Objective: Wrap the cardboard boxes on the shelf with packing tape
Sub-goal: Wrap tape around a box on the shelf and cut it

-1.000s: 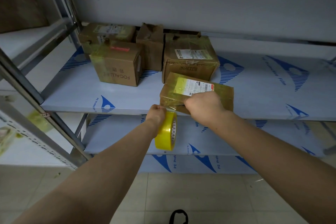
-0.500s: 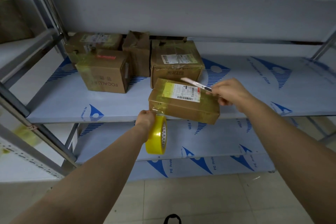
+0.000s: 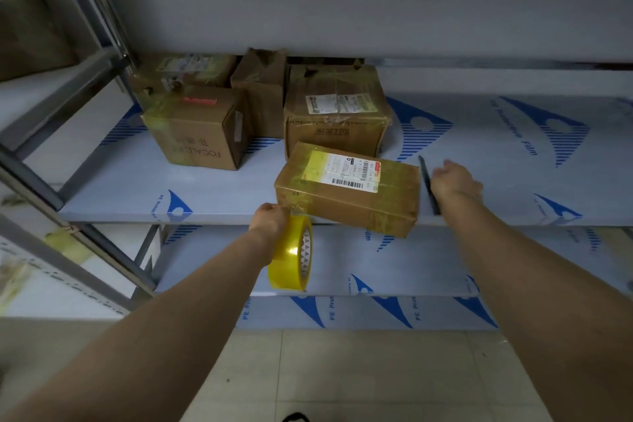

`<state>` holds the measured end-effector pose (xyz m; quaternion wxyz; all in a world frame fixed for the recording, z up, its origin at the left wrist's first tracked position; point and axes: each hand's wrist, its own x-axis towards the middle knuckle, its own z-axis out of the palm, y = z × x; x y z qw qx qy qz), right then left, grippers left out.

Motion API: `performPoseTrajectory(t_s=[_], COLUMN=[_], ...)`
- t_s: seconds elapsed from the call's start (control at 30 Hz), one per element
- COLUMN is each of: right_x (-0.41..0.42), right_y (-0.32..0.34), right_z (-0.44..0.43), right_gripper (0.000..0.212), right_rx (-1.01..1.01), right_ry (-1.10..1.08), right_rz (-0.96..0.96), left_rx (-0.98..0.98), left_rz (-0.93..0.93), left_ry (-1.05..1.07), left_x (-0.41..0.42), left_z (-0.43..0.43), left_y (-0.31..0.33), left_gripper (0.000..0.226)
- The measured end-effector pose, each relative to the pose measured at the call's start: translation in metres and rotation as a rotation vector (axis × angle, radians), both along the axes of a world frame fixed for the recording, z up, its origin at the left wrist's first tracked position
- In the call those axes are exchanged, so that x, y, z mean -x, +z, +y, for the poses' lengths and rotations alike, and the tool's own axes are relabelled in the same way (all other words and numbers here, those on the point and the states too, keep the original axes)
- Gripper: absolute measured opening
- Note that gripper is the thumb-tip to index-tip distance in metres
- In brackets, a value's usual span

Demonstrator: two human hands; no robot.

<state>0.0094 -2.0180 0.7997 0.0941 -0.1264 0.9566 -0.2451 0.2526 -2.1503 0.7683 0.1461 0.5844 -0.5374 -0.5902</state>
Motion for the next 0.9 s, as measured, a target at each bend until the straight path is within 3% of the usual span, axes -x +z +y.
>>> performPoseTrajectory(t_s=[0.1, 0.17, 0.23, 0.3, 0.37, 0.47, 0.7, 0.9], right_x=[-0.040, -0.085, -0.125, -0.140, -0.137, -0.131, -0.137, -0.146], right_y=[0.019, 0.029, 0.026, 0.013, 0.002, -0.009, -0.015, -0.019], right_z=[-0.017, -0.032, -0.051, -0.069, -0.081, -0.086, -0.089, -0.096], right_gripper=[0.039, 0.039, 0.046, 0.056, 0.062, 0.066, 0.084, 0.076], right_rx=[0.325, 0.427, 0.211, -0.093, -0.292, -0.392, -0.329, -0.322], right_ry=[0.276, 0.672, 1.023, 1.159, 1.148, 1.138, 1.055, 0.986], right_rz=[0.348, 0.311, 0.231, 0.267, 0.336, 0.379, 0.474, 0.532], left_rx=[-0.010, -0.013, 0.005, 0.018, 0.022, 0.085, 0.064, 0.022], left_rz=[-0.009, -0.011, -0.001, 0.016, 0.026, -0.015, -0.191, -0.069], left_ry=[0.005, 0.004, -0.019, -0.021, 0.001, -0.032, -0.088, -0.068], left_x=[0.000, 0.000, 0.000, -0.001, -0.003, -0.008, -0.039, -0.037], left_z=[0.000, 0.001, 0.002, 0.003, 0.004, 0.002, -0.001, -0.009], left_y=[0.001, 0.000, -0.001, -0.003, -0.004, -0.011, -0.036, -0.036], left_gripper=[0.030, 0.029, 0.031, 0.033, 0.030, 0.016, 0.030, 0.017])
